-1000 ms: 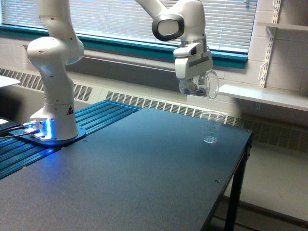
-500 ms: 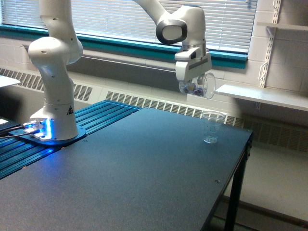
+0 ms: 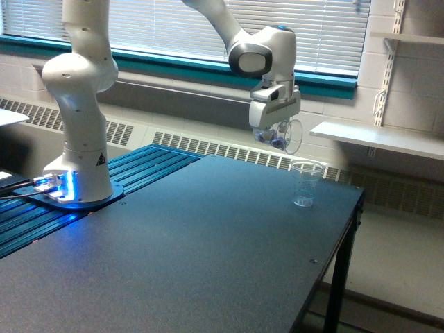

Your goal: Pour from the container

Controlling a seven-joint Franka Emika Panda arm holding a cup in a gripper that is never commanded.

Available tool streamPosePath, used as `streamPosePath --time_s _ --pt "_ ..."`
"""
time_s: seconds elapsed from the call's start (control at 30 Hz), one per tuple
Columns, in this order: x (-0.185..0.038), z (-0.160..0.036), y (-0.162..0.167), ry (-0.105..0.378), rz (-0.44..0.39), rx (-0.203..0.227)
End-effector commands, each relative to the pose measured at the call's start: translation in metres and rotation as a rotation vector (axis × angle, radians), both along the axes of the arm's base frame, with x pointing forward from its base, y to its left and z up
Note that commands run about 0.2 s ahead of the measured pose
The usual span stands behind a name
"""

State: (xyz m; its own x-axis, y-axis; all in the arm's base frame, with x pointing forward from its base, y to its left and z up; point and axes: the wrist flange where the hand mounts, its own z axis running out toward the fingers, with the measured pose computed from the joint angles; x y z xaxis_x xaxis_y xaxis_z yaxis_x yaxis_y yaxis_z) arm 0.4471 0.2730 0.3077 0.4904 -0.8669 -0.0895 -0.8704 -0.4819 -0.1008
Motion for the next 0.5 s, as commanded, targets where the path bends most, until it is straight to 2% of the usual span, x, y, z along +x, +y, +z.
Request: streamPosePath --time_s 0.03,0.23,0.5 --pt "0.007 0.01 0.01 -0.01 -0.079 0.006" --pt "0.012 0.014 0.014 -0.006 -0.124 0.01" --pt "0.012 0.012 0.022 0.024 -0.193 0.026"
